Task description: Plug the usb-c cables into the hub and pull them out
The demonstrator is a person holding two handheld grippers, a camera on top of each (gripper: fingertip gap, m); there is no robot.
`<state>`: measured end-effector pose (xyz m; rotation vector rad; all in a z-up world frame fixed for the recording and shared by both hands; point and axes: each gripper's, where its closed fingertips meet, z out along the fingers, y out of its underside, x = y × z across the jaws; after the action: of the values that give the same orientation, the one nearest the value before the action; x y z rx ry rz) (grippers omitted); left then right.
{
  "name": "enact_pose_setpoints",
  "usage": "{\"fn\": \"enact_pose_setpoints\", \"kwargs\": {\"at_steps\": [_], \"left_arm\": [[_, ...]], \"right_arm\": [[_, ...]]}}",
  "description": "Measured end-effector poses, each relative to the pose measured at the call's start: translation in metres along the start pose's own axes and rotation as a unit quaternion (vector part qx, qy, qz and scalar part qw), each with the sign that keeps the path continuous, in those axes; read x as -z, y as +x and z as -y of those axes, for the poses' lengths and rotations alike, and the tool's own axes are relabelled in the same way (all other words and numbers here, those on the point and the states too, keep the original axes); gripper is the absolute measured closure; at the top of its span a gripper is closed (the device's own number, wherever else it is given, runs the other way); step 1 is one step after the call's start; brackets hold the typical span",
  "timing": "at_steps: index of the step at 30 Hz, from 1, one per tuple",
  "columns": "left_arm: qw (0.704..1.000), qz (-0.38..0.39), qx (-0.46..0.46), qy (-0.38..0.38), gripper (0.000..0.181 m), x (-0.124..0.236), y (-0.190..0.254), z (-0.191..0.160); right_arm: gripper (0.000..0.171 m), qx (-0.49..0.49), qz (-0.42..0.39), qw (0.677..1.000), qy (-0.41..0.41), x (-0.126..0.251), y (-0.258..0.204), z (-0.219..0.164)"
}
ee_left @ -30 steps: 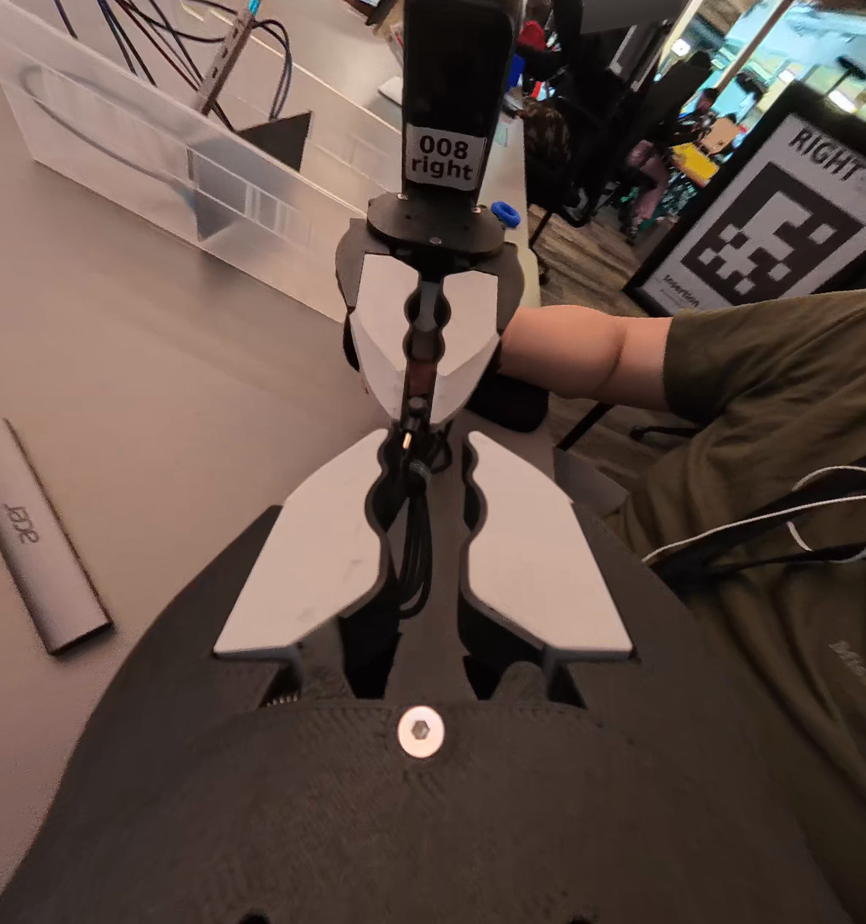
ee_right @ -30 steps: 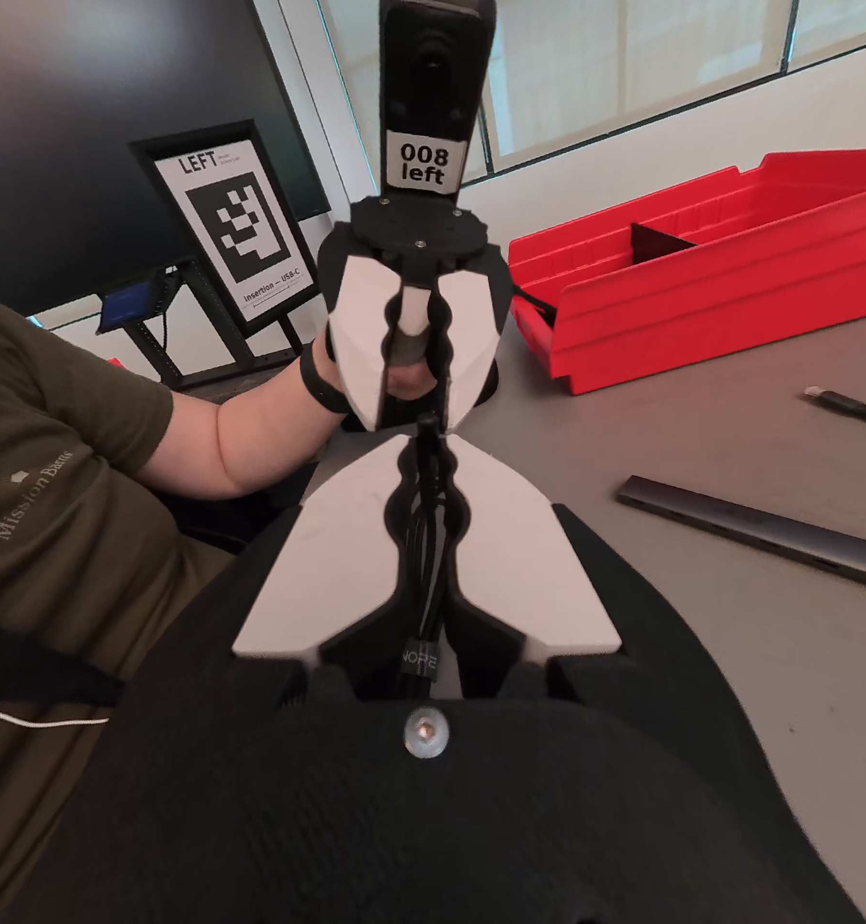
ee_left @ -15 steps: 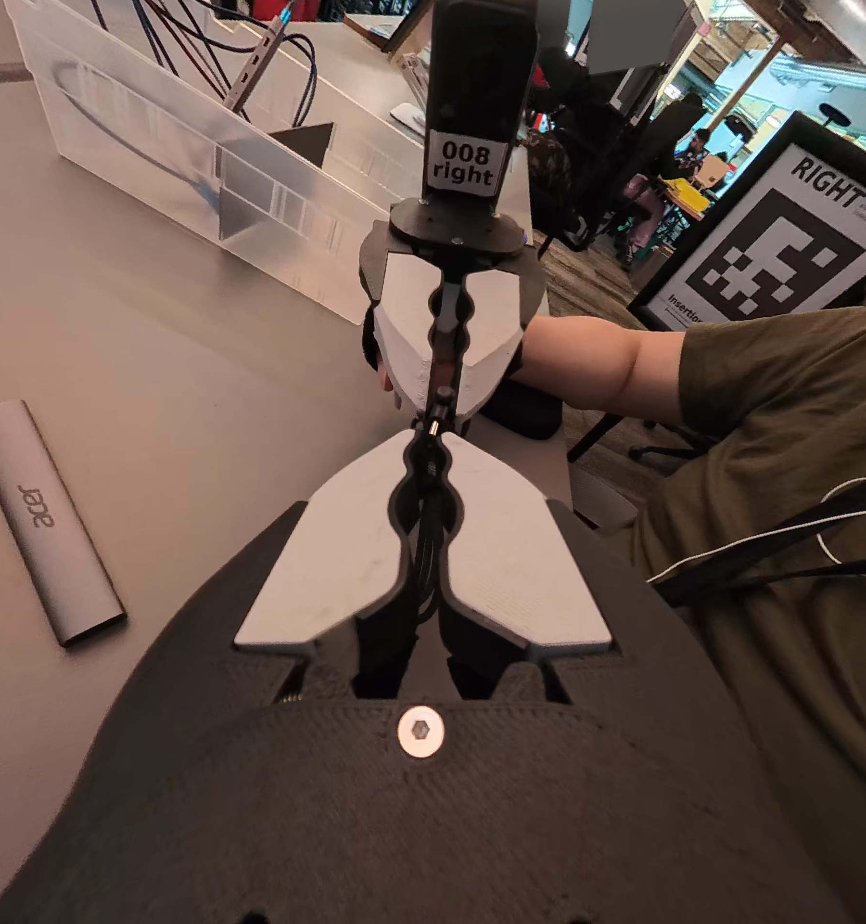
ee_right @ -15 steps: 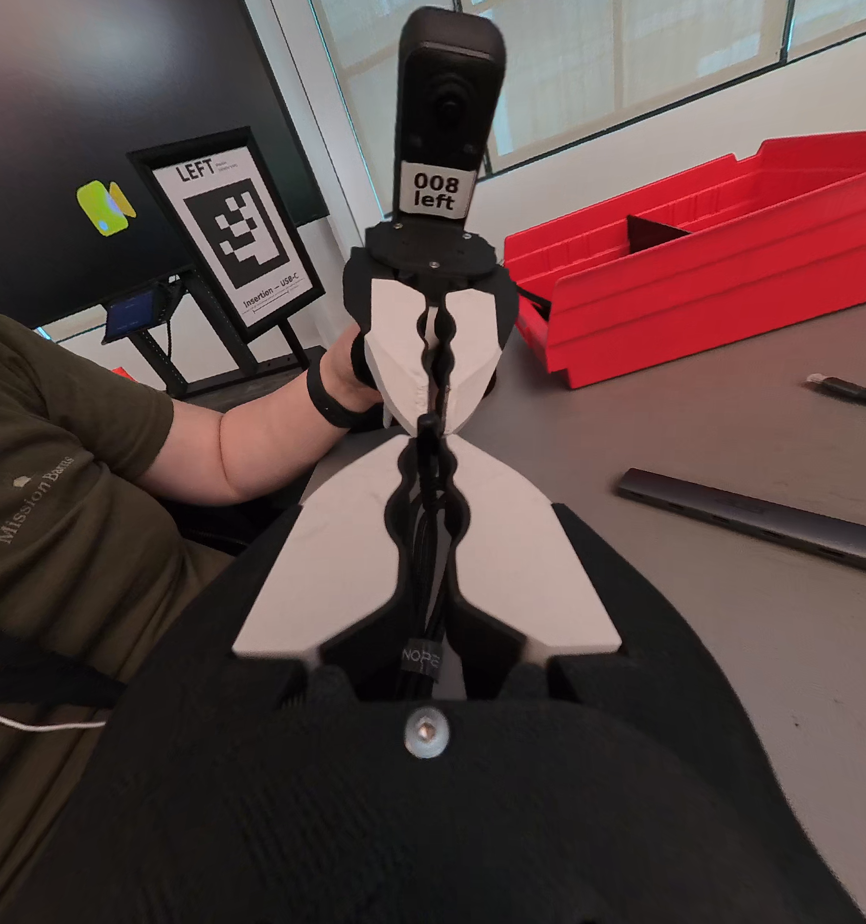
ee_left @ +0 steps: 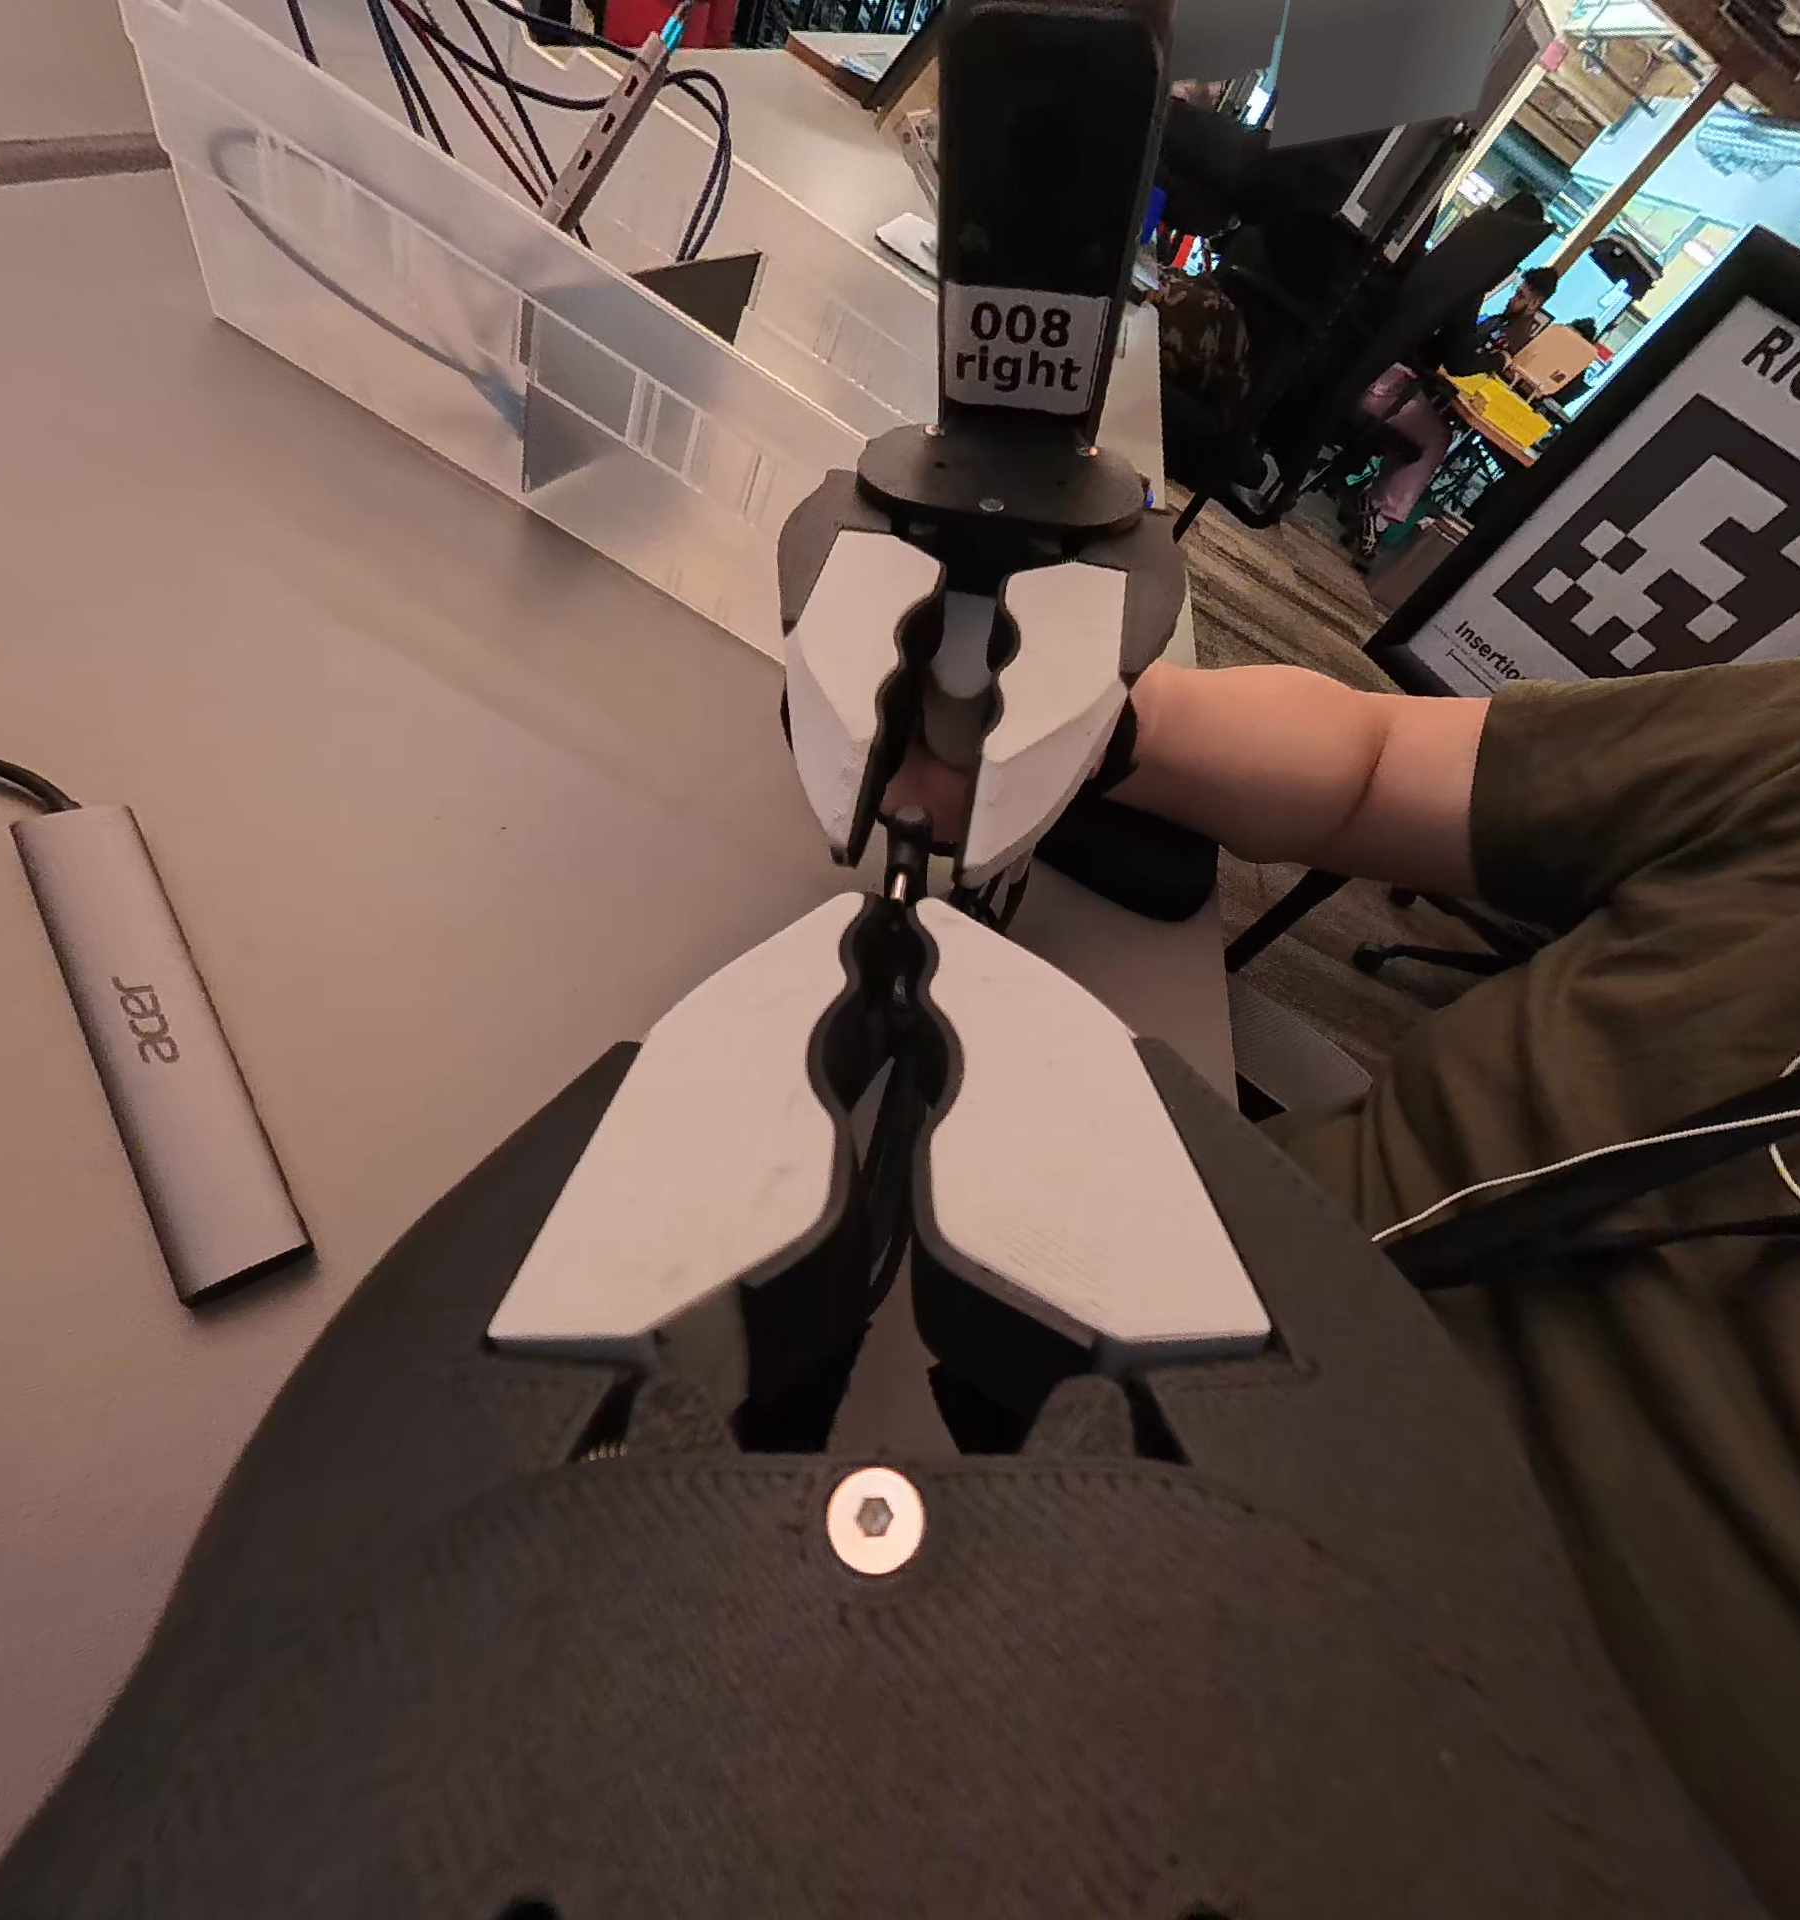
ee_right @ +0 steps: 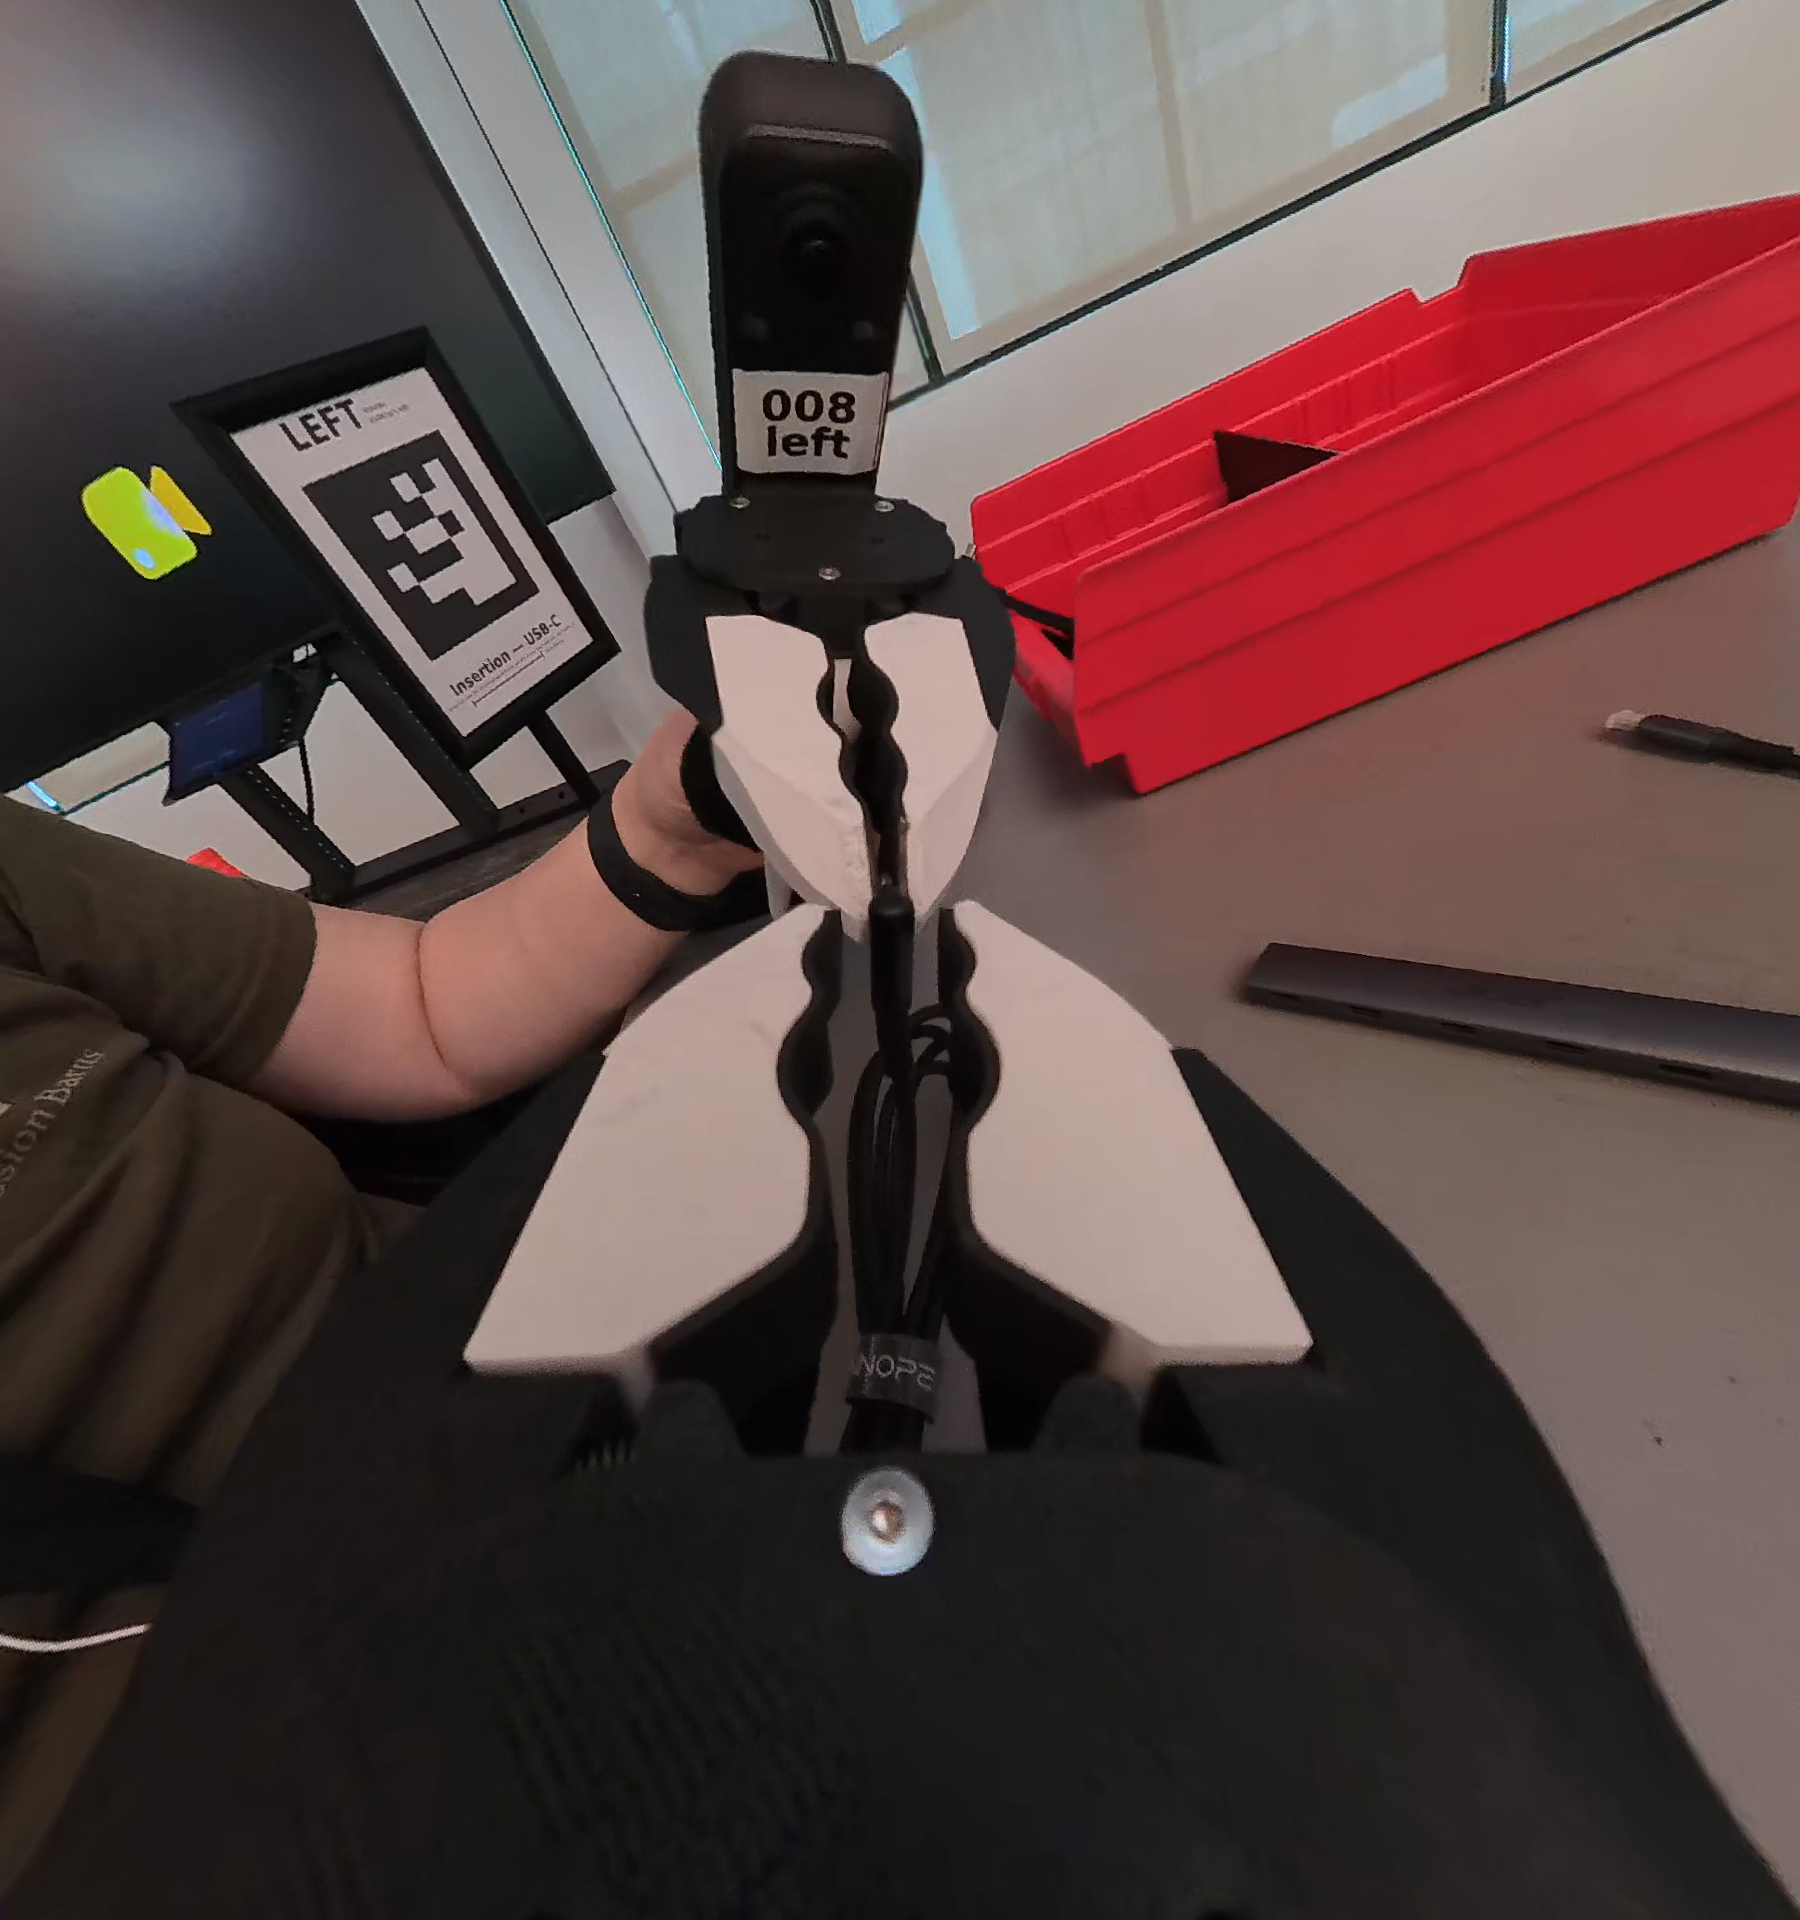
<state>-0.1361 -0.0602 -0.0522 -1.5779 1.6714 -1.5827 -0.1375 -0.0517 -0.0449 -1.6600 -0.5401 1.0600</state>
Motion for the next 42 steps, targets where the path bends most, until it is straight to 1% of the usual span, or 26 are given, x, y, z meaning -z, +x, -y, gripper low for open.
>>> {"fn": "enact_pose_setpoints", "kwargs": {"at_steps": [2, 4, 8, 9, 11, 12, 14, 16, 18, 20, 23, 25, 29, 31, 33, 34, 39, 42], "left_arm": [[1.000, 0.002, -0.001, -0.001, 0.180, 0.000, 0.000, 0.000], [1.000, 0.004, -0.003, -0.002, 0.180, 0.000, -0.001, 0.000], [1.000, 0.001, -0.002, 0.001, 0.181, 0.001, 0.000, 0.001], [1.000, 0.006, 0.000, -0.003, 0.178, 0.004, -0.002, 0.001], [0.999, 0.048, 0.012, -0.006, 0.152, 0.018, -0.018, 0.007], [0.997, 0.075, 0.017, -0.012, 0.144, 0.025, -0.029, 0.010], [0.987, 0.144, 0.028, -0.060, 0.135, 0.033, -0.058, 0.007], [0.970, 0.190, 0.054, -0.144, 0.131, 0.029, -0.083, -0.008], [0.952, 0.181, 0.099, -0.225, 0.131, 0.015, -0.096, -0.026], [0.938, 0.174, 0.126, -0.271, 0.132, 0.004, -0.110, -0.034], [0.913, 0.233, 0.106, -0.317, 0.132, 0.003, -0.144, -0.037], [0.890, 0.255, 0.100, -0.365, 0.130, 0.006, -0.155, -0.046], [0.864, 0.275, 0.077, -0.415, 0.144, 0.009, -0.160, -0.052], [0.852, 0.290, 0.068, -0.431, 0.144, 0.009, -0.160, -0.053], [0.838, 0.299, 0.033, -0.456, 0.143, 0.008, -0.158, -0.055], [0.836, 0.288, 0.021, -0.466, 0.151, 0.005, -0.156, -0.055], [0.811, 0.271, 0.017, -0.518, 0.158, 0.006, -0.157, -0.055], [0.799, 0.261, 0.013, -0.542, 0.159, 0.008, -0.157, -0.056]], "right_arm": [[0.156, -0.008, -0.003, 1.000, 0.000, 0.000, 0.002, -0.001], [0.162, -0.015, 0.006, 1.000, 0.001, 0.000, 0.001, -0.001], [0.162, -0.010, 0.004, 1.000, -0.003, 0.000, 0.000, -0.001], [0.162, -0.004, -0.003, 1.000, -0.006, 0.001, 0.001, -0.001], [0.162, 0.001, -0.010, 1.000, -0.007, 0.005, 0.003, 0.001], [0.162, -0.001, -0.012, 1.000, -0.002, 0.008, 0.005, 0.003], [0.162, -0.009, -0.011, 1.000, 0.013, 0.013, 0.008, 0.009], [0.162, -0.010, -0.017, 1.000, 0.021, 0.017, 0.011, 0.012], [0.162, -0.002, -0.017, 1.000, 0.025, 0.020, 0.010, 0.015], [0.162, 0.008, -0.011, 0.999, 0.030, 0.022, 0.006, 0.017], [0.162, 0.018, -0.002, 0.999, 0.027, 0.022, 0.001, 0.018], [0.162, 0.021, 0.001, 0.999, 0.025, 0.022, 0.000, 0.018], [0.162, 0.031, -0.003, 0.999, 0.021, 0.024, 0.000, 0.018], [0.162, 0.033, -0.003, 0.999, 0.020, 0.024, -0.001, 0.018], [0.162, 0.032, -0.002, 0.999, 0.019, 0.024, -0.001, 0.016], [0.162, 0.033, -0.003, 0.999, 0.017, 0.024, -0.001, 0.016], [0.162, 0.046, -0.011, 0.999, 0.007, 0.024, -0.001, 0.014], [0.162, 0.040, -0.018, 0.999, 0.003, 0.024, 0.002, 0.012]]}}
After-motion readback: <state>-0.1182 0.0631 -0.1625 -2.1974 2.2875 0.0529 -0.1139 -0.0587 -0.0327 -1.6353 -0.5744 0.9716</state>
